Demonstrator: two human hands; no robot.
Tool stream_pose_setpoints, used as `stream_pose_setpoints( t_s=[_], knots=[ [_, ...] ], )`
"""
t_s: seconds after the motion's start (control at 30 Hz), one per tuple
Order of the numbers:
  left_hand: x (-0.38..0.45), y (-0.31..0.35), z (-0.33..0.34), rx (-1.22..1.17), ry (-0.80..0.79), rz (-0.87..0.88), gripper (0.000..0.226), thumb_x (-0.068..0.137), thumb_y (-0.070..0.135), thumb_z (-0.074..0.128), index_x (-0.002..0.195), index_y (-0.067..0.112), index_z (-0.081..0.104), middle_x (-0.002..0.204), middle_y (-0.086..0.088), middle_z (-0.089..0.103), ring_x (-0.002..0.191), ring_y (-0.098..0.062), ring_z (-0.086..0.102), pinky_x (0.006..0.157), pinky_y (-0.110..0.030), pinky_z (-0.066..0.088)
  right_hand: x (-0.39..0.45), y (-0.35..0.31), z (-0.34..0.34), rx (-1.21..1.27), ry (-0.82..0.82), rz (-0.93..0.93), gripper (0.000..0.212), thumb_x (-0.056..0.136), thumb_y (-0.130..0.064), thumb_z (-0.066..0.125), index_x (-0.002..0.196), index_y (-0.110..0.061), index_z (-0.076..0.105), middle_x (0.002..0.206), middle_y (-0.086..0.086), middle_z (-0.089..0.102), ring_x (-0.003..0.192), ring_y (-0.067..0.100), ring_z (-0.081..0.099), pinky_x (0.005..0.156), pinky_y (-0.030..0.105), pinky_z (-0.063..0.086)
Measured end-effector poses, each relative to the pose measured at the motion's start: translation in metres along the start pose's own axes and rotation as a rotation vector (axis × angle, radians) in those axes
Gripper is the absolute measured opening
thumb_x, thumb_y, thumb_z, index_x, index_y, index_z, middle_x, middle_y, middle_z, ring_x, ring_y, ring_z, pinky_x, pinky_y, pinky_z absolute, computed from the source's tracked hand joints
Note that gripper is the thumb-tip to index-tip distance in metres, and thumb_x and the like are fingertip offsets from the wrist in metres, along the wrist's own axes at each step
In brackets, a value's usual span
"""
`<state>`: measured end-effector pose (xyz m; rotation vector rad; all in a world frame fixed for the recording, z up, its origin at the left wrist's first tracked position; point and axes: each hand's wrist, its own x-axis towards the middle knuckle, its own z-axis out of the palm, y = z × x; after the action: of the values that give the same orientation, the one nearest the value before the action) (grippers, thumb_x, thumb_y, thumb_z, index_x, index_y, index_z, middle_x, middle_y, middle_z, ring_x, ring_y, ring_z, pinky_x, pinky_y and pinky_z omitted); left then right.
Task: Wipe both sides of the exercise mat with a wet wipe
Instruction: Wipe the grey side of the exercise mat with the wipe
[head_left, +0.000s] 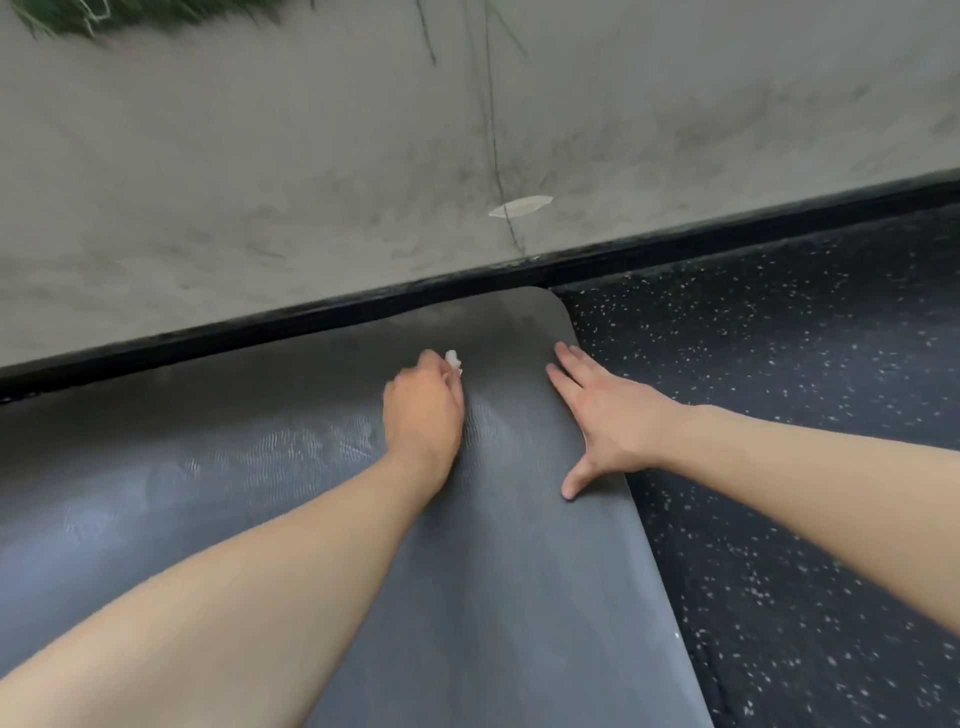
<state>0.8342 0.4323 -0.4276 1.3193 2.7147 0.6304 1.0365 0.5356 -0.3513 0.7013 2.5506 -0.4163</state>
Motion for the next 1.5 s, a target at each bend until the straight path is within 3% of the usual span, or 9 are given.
stream_pose_setpoints(
  t_s=[0.17,0.37,0.53,0.7,0.87,1.07,1.23,1.37,1.5],
  knots=[
    [0.019,0.011,0.003,-0.004,-0.17,0.354,0.021,0.098,0.033,0.06,0.087,0.015,0.064,0.073,-0.01,0.065,0.071,-0.036,0.06,0.067,-0.04,0.046,0.011,0.003,0.003,0.029,-0.003,0.013,0.167,0.053,-0.079,0.087,0.165,-0.008,-0.015,0.171,0.008,-0.03,0.159,0.02,-0.023,0.127,0.034,0.018],
    [0.074,-0.004,0.016,-0.04,0.213,-0.507,0.033,0.097,0.052,0.051,0.093,0.026,0.072,0.09,-0.003,0.073,0.091,-0.031,0.065,0.084,-0.04,0.042,0.015,0.008,0.007,0.045,0.027,-0.004,0.167,0.054,-0.078,0.087,0.165,-0.009,-0.017,0.17,0.007,-0.032,0.159,0.019,-0.024,0.127,0.033,0.018],
    [0.061,0.054,0.041,0.061,0.075,-0.006,0.039,0.1,0.053,0.045,0.085,0.03,0.072,0.079,0.004,0.069,0.08,-0.021,0.063,0.078,-0.038,0.042,0.018,0.008,0.01,0.046,0.021,-0.002,0.166,0.055,-0.077,0.087,0.164,-0.006,-0.015,0.17,0.011,-0.03,0.159,0.022,-0.024,0.127,0.029,0.005],
    [0.077,0.066,0.038,-0.052,0.097,-0.29,0.04,0.099,0.056,0.045,0.083,0.03,0.071,0.074,0.004,0.068,0.075,-0.02,0.06,0.076,-0.034,0.034,0.02,0.012,0.014,0.084,0.041,-0.008,0.167,0.054,-0.078,0.087,0.165,-0.008,-0.016,0.17,0.008,-0.032,0.159,0.019,-0.025,0.128,0.029,0.005],
    [0.074,0.091,0.047,0.009,-0.106,0.27,0.025,0.096,0.041,0.051,0.093,0.03,0.074,0.089,0.003,0.072,0.087,-0.022,0.066,0.084,-0.038,0.047,0.019,0.015,0.015,0.125,0.055,-0.017,0.168,0.051,-0.079,0.087,0.166,-0.012,-0.016,0.171,0.003,-0.029,0.159,0.015,-0.023,0.127,0.028,0.01],
    [0.085,0.086,0.038,0.014,-0.031,0.077,0.028,0.101,0.043,0.049,0.098,0.03,0.073,0.093,0.002,0.071,0.087,-0.023,0.066,0.074,-0.034,0.049,0.019,0.018,0.016,0.138,0.065,-0.028,0.167,0.052,-0.079,0.087,0.166,-0.014,-0.016,0.17,0.001,-0.032,0.159,0.014,-0.023,0.127,0.028,0.013],
    [0.069,0.089,0.033,-0.05,-0.24,0.371,0.025,0.1,0.045,0.051,0.105,0.032,0.071,0.099,0.007,0.072,0.091,-0.018,0.065,0.074,-0.035,0.051,0.011,0.026,0.027,0.22,0.115,-0.004,0.169,0.05,-0.086,0.083,0.165,-0.01,-0.015,0.173,0.002,-0.025,0.159,0.013,-0.021,0.127,0.024,0.0],
    [0.077,0.074,0.03,-0.024,-0.174,0.19,0.025,0.1,0.046,0.05,0.101,0.031,0.07,0.094,0.007,0.071,0.087,-0.019,0.065,0.071,-0.034,0.05,-0.009,0.036,0.045,0.307,0.171,0.037,0.162,0.056,-0.09,0.076,0.167,-0.012,-0.012,0.172,-0.004,-0.024,0.158,0.008,-0.023,0.129,0.027,-0.008],
    [0.011,0.079,0.036,-0.158,-0.346,0.574,0.02,0.099,0.039,0.055,0.1,0.024,0.069,0.093,0.003,0.07,0.087,-0.022,0.062,0.074,-0.038,0.051,-0.017,0.054,0.045,0.405,0.146,0.039,0.161,0.055,-0.083,0.084,0.167,-0.017,-0.011,0.171,-0.012,-0.023,0.155,0.0,-0.022,0.123,0.014,-0.01]
  ],
)
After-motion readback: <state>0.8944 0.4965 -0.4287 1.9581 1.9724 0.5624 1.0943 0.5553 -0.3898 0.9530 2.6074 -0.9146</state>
